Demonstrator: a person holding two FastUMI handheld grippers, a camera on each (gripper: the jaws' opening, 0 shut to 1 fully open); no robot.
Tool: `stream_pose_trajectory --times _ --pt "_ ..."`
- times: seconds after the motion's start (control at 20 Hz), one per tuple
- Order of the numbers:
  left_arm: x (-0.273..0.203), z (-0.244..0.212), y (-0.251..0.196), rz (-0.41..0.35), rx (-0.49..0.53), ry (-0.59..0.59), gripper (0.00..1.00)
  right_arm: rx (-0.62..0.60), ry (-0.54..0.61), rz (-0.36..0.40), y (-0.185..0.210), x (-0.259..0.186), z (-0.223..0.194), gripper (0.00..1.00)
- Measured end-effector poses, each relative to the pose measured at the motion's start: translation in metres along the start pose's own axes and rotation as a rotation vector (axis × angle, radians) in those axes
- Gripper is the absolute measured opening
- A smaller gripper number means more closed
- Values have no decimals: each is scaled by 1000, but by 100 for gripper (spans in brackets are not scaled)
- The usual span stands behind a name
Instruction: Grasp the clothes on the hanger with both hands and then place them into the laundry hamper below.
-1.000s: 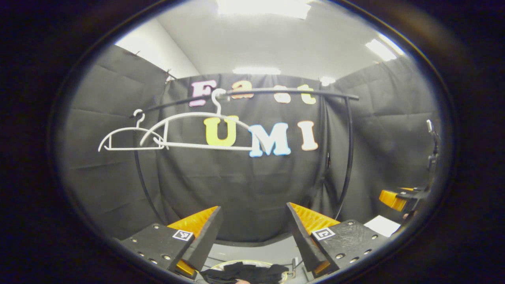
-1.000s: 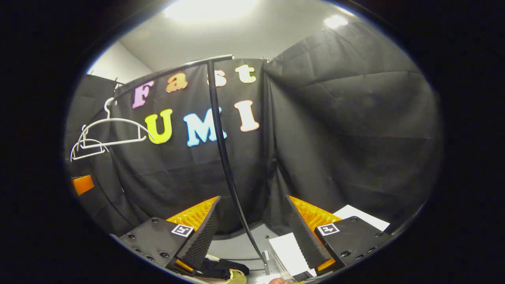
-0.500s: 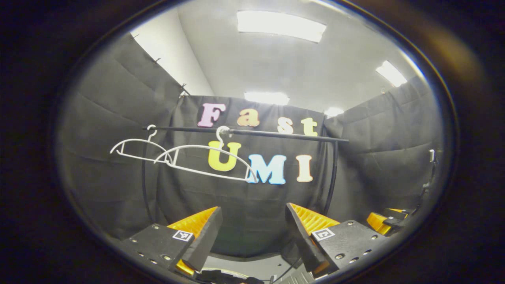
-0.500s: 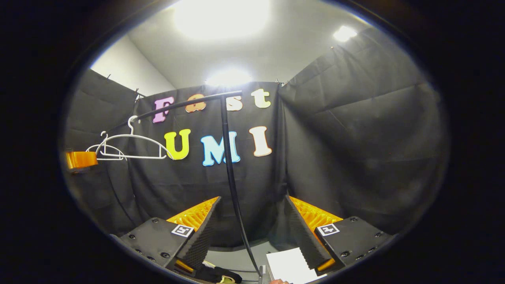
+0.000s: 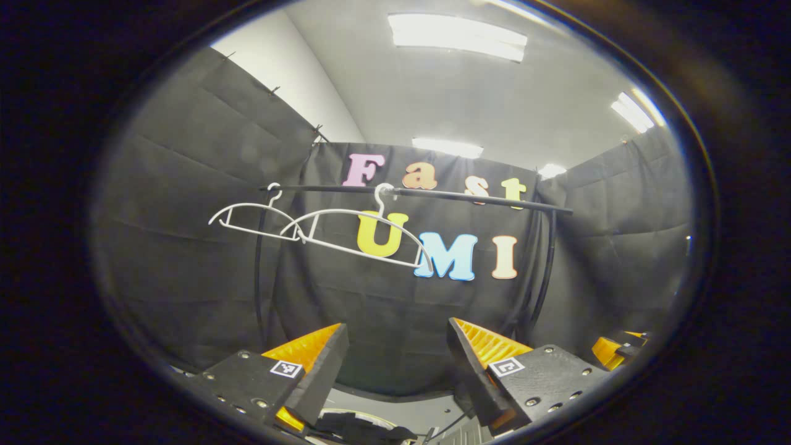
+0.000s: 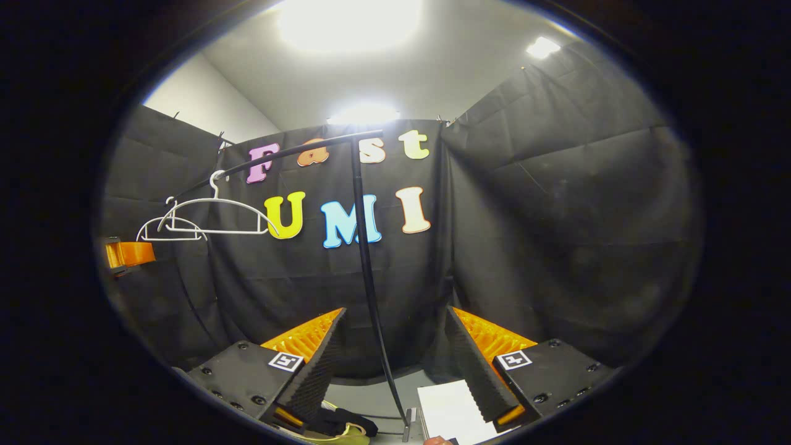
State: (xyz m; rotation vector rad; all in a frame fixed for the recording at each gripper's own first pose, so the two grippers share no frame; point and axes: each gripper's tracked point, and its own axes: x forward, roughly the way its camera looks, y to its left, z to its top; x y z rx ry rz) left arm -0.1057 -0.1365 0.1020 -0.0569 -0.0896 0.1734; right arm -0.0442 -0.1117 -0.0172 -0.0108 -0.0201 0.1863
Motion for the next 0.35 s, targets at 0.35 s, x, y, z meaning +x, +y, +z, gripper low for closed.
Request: stream_pose_trajectory --times 0.35 --pt "7 -11 -5 -21 41 40 94 5 24 34 11 3 -9 98"
